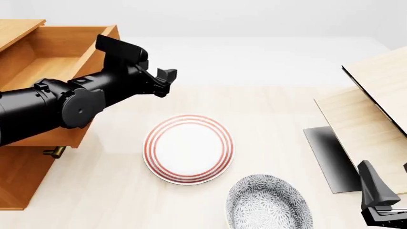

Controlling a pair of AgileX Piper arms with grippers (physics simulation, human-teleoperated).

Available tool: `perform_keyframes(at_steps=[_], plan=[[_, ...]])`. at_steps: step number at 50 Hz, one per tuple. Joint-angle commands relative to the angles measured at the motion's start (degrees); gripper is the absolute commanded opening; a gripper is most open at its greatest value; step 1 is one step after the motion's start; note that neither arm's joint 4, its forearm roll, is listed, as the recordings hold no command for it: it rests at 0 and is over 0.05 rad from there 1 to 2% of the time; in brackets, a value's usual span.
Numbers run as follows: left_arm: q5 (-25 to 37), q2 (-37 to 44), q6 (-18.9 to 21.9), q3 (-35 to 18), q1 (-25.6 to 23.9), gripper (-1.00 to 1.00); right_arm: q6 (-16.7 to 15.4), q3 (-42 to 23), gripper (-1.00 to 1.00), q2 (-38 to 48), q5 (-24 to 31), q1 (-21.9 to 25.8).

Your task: Close the top drawer of the cabinet.

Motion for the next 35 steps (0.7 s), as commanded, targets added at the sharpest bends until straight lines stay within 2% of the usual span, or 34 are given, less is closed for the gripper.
perform_keyframes(at_steps=[1,35], plan=[[0.16,-0.42,0.29,0.55,1.84,1.0,-0.01,0.0,1.0,-0.02,0.01,-0.01],[-0.05,-0.87,0.22,1.12,6.6,1.0,-0.01,0.0,1.0,-0.02,0.01,0.01]])
